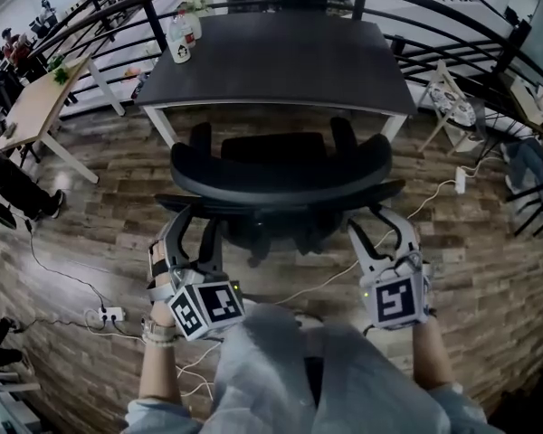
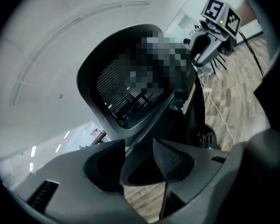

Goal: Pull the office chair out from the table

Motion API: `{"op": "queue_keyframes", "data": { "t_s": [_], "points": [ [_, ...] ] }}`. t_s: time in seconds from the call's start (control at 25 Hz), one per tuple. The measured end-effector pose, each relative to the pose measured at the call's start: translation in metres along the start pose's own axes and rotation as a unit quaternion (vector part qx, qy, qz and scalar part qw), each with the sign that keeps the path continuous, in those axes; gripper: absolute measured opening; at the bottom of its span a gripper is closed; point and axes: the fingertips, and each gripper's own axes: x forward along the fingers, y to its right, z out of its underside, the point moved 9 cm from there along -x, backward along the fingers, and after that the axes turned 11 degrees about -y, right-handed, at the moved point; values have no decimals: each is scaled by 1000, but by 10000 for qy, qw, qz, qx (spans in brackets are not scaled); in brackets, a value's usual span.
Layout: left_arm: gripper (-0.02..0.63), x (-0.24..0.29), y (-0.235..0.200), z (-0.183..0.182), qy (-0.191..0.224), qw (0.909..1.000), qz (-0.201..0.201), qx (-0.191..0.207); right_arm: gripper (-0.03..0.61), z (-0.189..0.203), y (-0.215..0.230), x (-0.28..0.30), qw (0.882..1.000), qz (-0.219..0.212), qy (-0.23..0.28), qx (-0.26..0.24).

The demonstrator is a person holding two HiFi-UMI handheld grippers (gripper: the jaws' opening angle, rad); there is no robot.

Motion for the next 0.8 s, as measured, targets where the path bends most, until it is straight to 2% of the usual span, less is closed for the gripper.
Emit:
{"op": "queue_keyframes", "data": {
  "t_s": [0.12, 0.2, 0.32, 0.4, 0.44, 0.56, 0.6, 0.72, 0.8],
  "points": [
    [183, -10, 5, -9, 239, 9966, 307, -725, 166, -6, -9, -8, 9969, -297, 203, 703],
    [156, -16, 8, -13, 346, 9906, 581, -1189, 134, -10, -12, -13, 9932, -384, 286, 1064],
    [156, -23, 12, -17, 417, 9800, 1021, -1657, 109, -14, -16, -18, 9880, -360, 363, 1459],
    [145, -28, 13, -18, 455, 9755, 1144, -1821, 97, -15, -19, -19, 9861, -337, 383, 1578],
    [111, -30, 14, -19, 474, 9738, 1182, -1882, 77, -15, -20, -20, 9852, -344, 386, 1633],
    [93, -36, 19, -23, 432, 9679, 1336, -2085, 26, -15, -24, -20, 9817, -406, 403, 1816],
    [54, -37, 20, -25, 443, 9665, 1367, -2129, 13, -15, -25, -20, 9806, -424, 408, 1872],
    [41, -39, 23, -29, 562, 9638, 1444, -2171, 6, -14, -27, -20, 9773, -469, 424, 2022],
    [3, -38, 26, -31, 676, 9618, 1497, -2190, 5, -13, -27, -21, 9759, -495, 431, 2080]
  ]
}}
